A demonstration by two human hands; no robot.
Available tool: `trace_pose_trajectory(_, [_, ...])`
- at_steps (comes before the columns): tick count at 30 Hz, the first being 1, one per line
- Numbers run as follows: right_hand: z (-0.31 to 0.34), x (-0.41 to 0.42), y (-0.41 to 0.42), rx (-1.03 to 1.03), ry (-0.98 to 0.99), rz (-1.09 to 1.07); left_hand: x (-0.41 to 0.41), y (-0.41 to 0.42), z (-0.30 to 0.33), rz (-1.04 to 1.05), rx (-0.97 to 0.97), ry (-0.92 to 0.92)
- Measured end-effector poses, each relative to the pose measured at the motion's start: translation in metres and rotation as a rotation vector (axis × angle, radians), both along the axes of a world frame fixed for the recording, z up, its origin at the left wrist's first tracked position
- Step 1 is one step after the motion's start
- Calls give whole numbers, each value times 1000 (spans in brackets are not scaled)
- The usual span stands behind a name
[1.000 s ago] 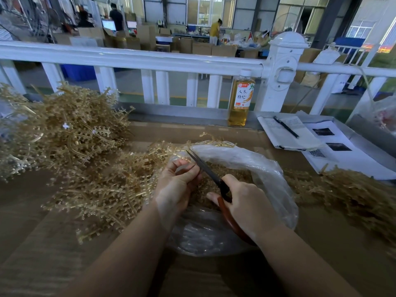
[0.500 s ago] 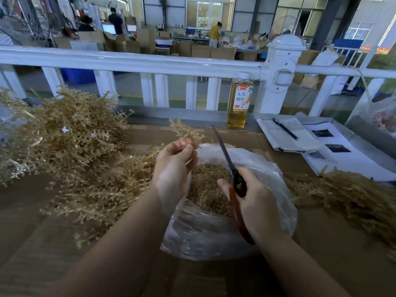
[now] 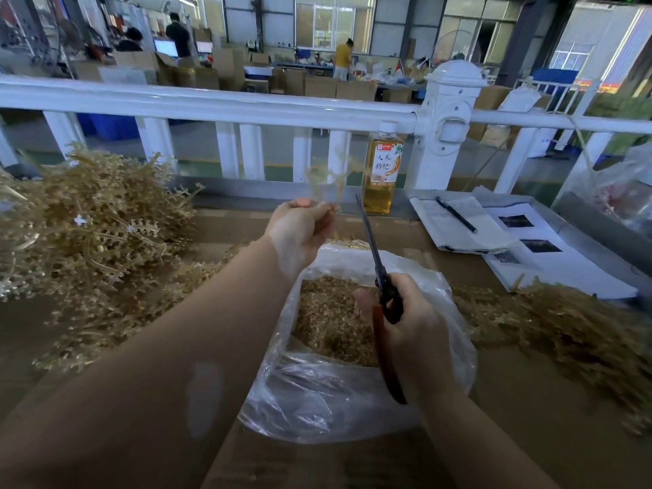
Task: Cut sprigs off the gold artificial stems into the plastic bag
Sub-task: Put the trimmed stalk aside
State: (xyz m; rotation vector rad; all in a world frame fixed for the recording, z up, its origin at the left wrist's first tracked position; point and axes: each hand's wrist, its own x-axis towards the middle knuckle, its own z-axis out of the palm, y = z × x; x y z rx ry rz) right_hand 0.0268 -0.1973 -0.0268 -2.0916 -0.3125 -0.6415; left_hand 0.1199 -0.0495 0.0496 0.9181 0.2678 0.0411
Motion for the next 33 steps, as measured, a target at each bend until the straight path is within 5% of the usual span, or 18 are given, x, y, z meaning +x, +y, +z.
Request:
trace_pose_trajectory(10, [0, 2, -1, -44, 117, 4, -1, -20, -42, -117, 423, 253])
trace_pose_trajectory(15, [-3, 4, 0, -202, 253, 9, -17, -16, -44, -236, 606, 134])
trace_pose_trajectory(20, [-3, 2, 8, -311, 274, -50, -38, -13, -49, -132, 676, 14])
trace_pose_trajectory(23, [-5, 2, 9, -353, 267, -69, -49, -1, -50, 25, 926, -90])
trace_pose_trajectory(26, [-6, 2, 10, -368, 291, -64, -52, 25, -48, 299, 1395, -127])
trace_pose_trajectory(28, [-7, 2, 10, -374, 306, -60, -48, 46, -50, 284, 1678, -45])
trace_pose_trajectory(33, [-9, 4, 11, -370, 319, -62, -47, 62, -59, 170, 1780, 165])
